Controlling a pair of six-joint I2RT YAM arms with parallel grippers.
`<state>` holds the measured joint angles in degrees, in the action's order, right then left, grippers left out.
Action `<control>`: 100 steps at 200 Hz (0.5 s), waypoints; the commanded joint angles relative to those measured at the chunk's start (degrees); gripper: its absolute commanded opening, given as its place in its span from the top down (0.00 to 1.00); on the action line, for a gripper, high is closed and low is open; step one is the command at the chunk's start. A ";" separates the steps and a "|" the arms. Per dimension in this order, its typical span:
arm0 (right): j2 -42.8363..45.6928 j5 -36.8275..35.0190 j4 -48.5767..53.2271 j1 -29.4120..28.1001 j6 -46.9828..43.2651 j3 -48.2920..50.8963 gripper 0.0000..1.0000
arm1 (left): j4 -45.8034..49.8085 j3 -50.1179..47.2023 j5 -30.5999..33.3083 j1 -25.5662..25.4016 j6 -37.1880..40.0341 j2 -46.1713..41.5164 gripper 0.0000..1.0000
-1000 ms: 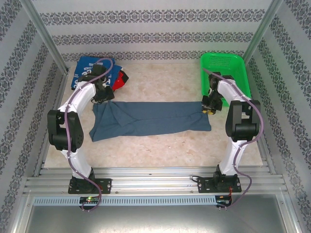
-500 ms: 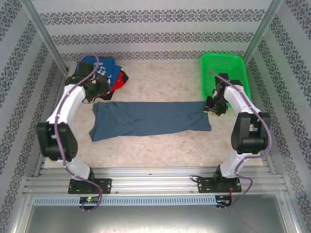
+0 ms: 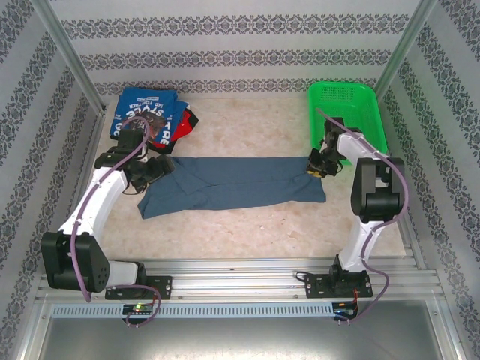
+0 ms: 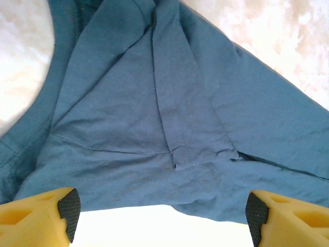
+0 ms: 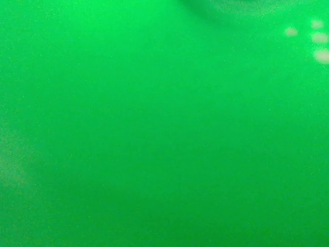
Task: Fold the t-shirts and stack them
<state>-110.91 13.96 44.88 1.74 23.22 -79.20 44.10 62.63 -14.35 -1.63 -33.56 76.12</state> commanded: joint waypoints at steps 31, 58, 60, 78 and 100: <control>-5.09 -6.19 2.98 -0.44 0.54 -3.92 0.79 | -2.35 -1.01 -2.44 -3.50 -2.28 -0.42 0.15; -4.67 -9.63 1.76 -0.41 -0.81 -4.84 0.79 | -4.51 -2.72 -2.76 -6.56 -4.54 1.78 0.14; -4.51 -9.75 1.67 -0.42 -0.85 -4.94 0.79 | -4.84 -2.87 -2.96 -6.79 -4.75 1.98 0.14; -2.84 -10.88 -0.23 -0.76 -1.55 -5.03 0.77 | -7.92 -3.73 -3.68 -8.43 -6.42 4.44 0.14; 0.66 -10.34 -3.88 -1.77 -3.02 -3.80 0.73 | -14.32 -5.41 -7.39 -9.50 -9.61 8.39 0.15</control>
<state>-114.15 5.98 44.82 1.21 22.50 -82.78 38.00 59.09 -17.80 -9.96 -38.50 80.84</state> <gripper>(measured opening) 0.251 0.856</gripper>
